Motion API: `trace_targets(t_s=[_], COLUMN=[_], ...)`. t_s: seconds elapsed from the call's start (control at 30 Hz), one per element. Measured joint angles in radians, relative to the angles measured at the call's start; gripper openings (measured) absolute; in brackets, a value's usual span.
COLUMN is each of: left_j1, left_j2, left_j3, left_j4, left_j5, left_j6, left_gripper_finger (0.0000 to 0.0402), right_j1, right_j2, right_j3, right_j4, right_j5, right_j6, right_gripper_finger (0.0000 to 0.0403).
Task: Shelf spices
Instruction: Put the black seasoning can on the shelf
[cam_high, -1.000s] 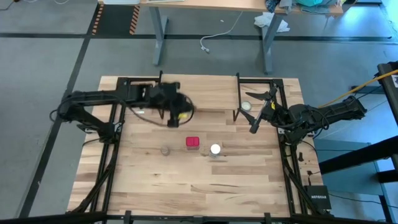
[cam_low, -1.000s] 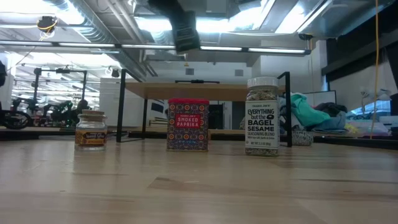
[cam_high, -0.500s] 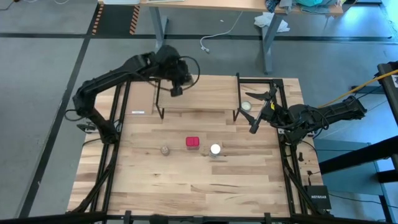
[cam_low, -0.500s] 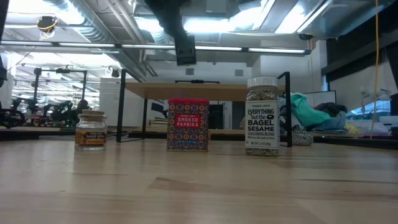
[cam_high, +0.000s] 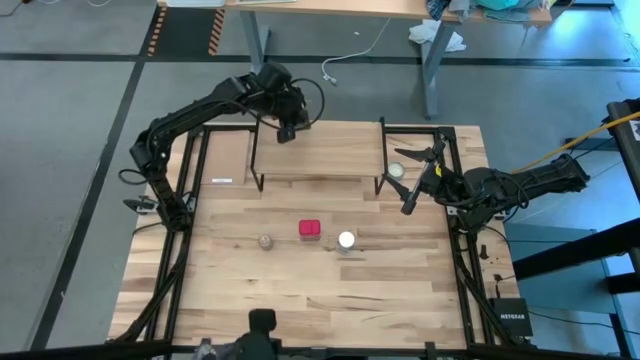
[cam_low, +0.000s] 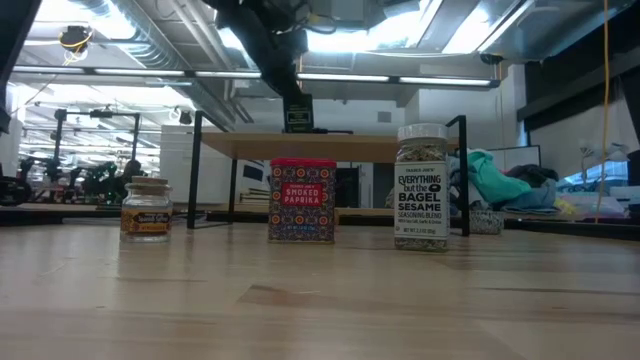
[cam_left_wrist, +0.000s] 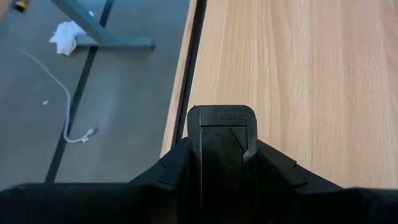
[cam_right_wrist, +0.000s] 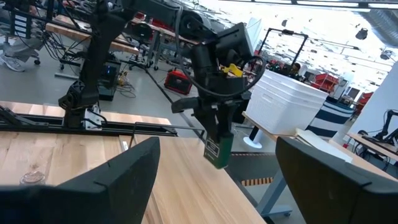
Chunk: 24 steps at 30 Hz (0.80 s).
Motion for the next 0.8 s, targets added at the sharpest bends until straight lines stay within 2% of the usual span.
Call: trace_targets(t_s=[0.33,0.8], left_j1=[0.044,0.043], left_j2=[0.007,0.007], left_j3=[0.001,0.001], left_j4=[-0.09,-0.152], left_j5=[0.076,0.111], left_j6=[0.023,0.038], left_gripper_finger=[0.0114,0.0114], right_j1=[0.0,0.0], right_j2=[0.0,0.0], right_j3=[0.0,0.0], right_j4=[0.003,0.003], right_j5=[0.0,0.0], right_j6=[-0.002,-0.002], right_gripper_finger=[0.0326,0.0326])
